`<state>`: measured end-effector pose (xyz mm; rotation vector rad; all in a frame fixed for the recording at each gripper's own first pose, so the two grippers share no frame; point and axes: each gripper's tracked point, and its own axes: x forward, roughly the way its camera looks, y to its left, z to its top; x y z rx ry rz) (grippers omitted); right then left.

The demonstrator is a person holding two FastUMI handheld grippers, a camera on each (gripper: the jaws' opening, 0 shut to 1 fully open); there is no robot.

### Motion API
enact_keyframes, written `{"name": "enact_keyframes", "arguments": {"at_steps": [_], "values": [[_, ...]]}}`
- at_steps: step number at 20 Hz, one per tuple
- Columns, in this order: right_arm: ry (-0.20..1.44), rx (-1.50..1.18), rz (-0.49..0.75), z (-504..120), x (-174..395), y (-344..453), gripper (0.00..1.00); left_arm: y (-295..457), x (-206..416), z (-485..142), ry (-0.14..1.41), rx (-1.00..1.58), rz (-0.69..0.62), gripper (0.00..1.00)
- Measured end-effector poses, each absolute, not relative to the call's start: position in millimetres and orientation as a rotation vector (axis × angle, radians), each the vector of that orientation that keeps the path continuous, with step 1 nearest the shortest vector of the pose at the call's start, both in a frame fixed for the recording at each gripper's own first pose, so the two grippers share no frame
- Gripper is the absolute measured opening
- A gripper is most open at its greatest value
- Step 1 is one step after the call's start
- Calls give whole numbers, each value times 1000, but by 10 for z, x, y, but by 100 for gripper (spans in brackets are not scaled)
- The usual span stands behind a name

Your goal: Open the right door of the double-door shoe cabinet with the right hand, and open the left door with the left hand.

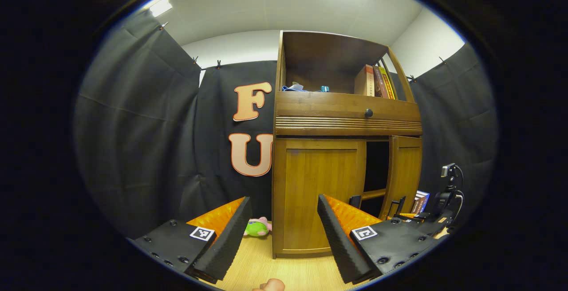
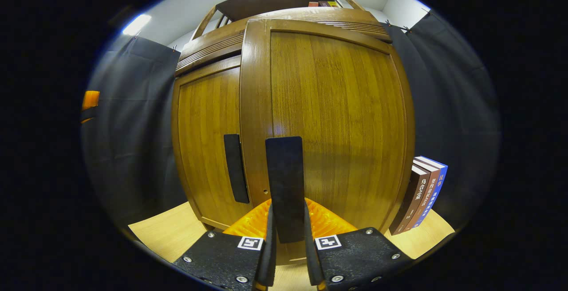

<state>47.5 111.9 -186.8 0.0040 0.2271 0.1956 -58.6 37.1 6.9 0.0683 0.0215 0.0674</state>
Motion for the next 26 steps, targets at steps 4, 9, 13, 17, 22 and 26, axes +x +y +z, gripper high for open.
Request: {"name": "enact_keyframes", "arguments": {"at_steps": [4,9,13,17,22,26], "values": [[222,6,199,-1849,301,1016,29,237,-604,86,13,72,40,96],[218,-5,197,-1817,127,887,28,172,-593,21,31,61,22,95],[219,12,193,-1813,26,785,28,166,-600,14,30,60,24,96],[219,20,180,-1794,-95,677,28,124,-637,10,28,55,15,96],[221,19,164,-1776,-193,540,28,67,-662,-2,25,58,4,96],[218,23,151,-1744,-269,429,25,20,-679,-9,24,54,-2,98]]}}
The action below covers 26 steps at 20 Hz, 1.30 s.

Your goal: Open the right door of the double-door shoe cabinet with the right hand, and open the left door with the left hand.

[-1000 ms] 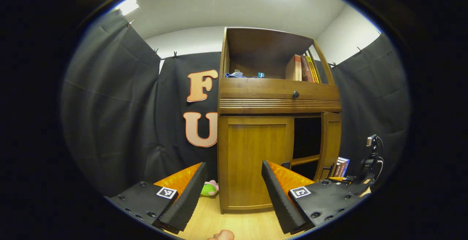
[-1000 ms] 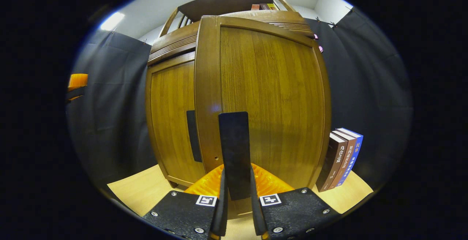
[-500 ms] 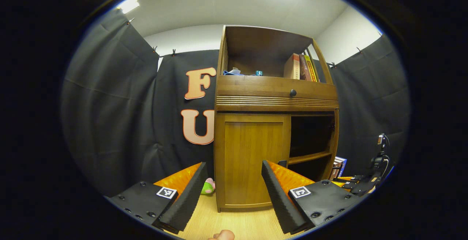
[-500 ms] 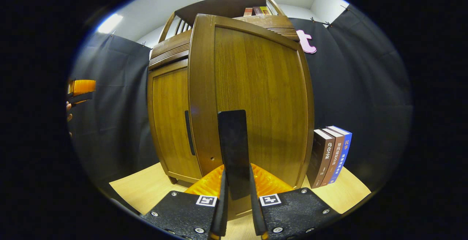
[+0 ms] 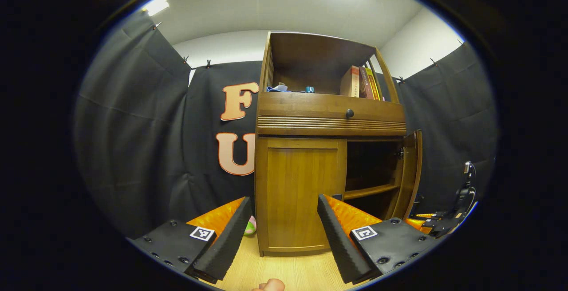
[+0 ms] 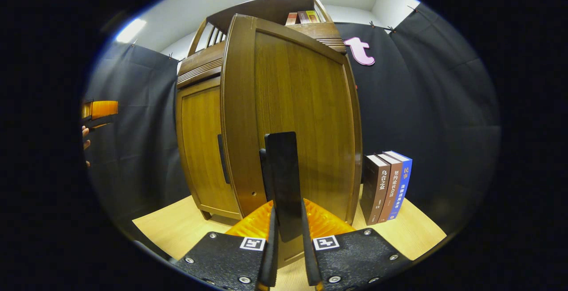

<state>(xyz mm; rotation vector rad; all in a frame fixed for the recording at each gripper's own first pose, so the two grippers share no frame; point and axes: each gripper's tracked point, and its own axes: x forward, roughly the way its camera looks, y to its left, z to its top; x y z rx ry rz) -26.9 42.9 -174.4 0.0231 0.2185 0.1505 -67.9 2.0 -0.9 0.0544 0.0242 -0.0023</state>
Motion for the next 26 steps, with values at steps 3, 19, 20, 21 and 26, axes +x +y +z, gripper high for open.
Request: {"name": "enact_keyframes", "arguments": {"at_steps": [3,19,20,21,26], "values": [[214,14,131,-1734,-330,313,16,-51,-693,-6,24,56,-13,94],[204,-39,-16,-1639,-558,-436,13,-417,-704,-19,20,64,-69,96],[202,-41,-27,-1630,-568,-491,12,-446,-695,-49,25,66,-72,96],[200,-42,-40,-1628,-572,-556,1,-483,-671,-94,32,65,-75,98],[195,-35,-92,-1621,-602,-833,19,-772,-554,-400,82,59,-126,95]]}}
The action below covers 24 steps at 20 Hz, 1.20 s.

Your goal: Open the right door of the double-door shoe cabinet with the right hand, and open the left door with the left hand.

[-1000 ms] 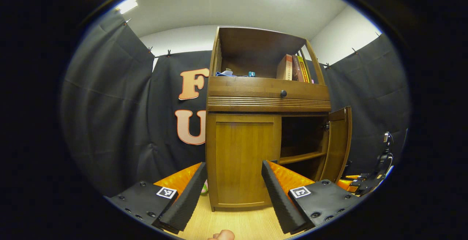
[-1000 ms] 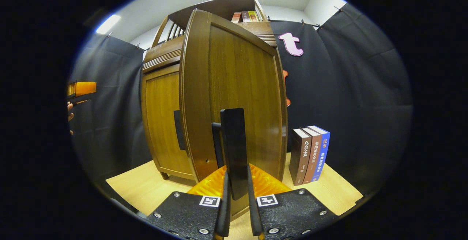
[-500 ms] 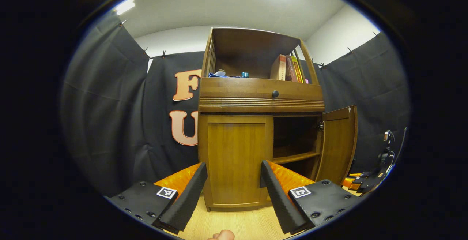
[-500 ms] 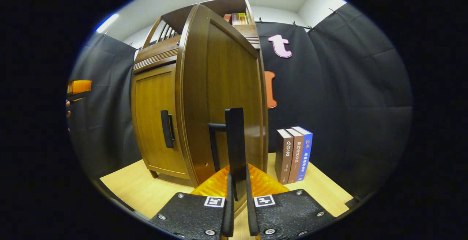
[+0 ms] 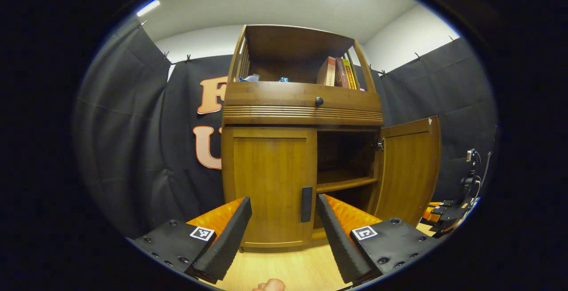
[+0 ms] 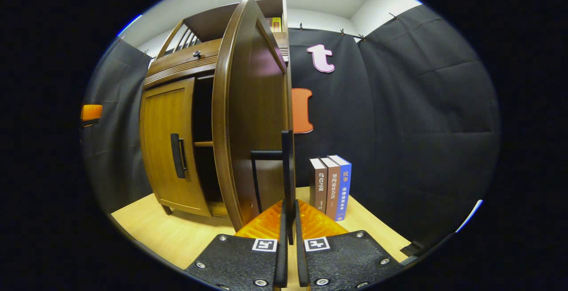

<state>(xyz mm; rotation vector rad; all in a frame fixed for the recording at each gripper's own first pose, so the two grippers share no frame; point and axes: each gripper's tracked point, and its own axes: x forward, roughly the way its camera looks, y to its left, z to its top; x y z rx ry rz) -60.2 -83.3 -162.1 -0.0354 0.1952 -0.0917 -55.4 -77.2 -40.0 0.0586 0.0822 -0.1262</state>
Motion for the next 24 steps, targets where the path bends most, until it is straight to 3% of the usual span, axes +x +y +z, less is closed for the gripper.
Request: {"name": "enact_keyframes", "arguments": {"at_steps": [1,4,13,19,24], "values": [[198,-22,-89,-1627,-598,-864,7,-825,-521,-456,91,56,-135,95],[198,5,-92,-1622,-620,-993,5,-980,-429,-610,98,56,-156,95],[185,4,-117,-1614,-760,-1190,4,-1237,-78,-1206,111,99,-185,96],[154,-58,-252,-1541,-960,-1607,4,-1186,198,-1538,117,110,-144,95],[136,-42,-280,-1511,-1076,-1708,4,-1181,481,-1696,100,82,-142,96]]}}
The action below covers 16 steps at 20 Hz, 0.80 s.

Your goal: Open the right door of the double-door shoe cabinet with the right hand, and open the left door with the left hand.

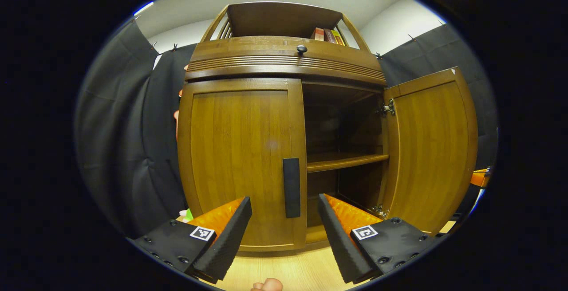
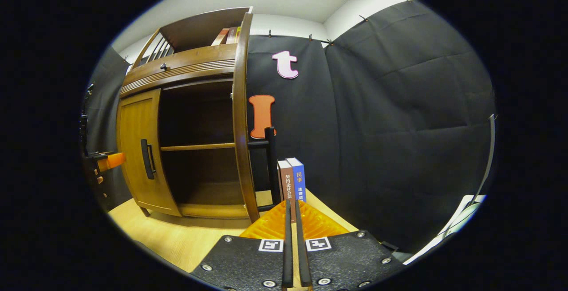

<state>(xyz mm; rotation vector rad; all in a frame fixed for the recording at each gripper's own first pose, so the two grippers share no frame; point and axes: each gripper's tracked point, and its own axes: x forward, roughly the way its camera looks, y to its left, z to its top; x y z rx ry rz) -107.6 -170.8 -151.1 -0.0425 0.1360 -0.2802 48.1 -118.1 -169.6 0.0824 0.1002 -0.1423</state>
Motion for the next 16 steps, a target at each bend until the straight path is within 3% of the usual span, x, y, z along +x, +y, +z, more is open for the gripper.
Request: {"name": "enact_keyframes", "arguments": {"at_steps": [3,5,6,7,8,12,14,15,16], "values": [[116,-71,-301,-1474,-1105,-1781,5,-1143,663,-1859,123,64,-120,96],[94,-106,-314,-1425,-1109,-1802,11,-1159,798,-1959,136,63,-116,97],[85,-123,-319,-1408,-1114,-1819,0,-1177,855,-2014,146,60,-119,99],[77,-135,-332,-1380,-1110,-1836,14,-1173,907,-2050,149,53,-121,97],[70,-142,-348,-1361,-1115,-1856,12,-1172,953,-2093,151,45,-123,96],[52,-166,-365,-1293,-1097,-1852,48,-1168,1135,-2198,165,28,-128,96],[51,-177,-374,-1276,-1086,-1859,81,-1222,1209,-2240,165,37,-141,96],[53,-175,-376,-1277,-1089,-1851,72,-1238,1247,-2248,167,43,-145,96],[54,-170,-377,-1302,-1092,-1860,77,-1260,1288,-2259,171,52,-147,97]]}}
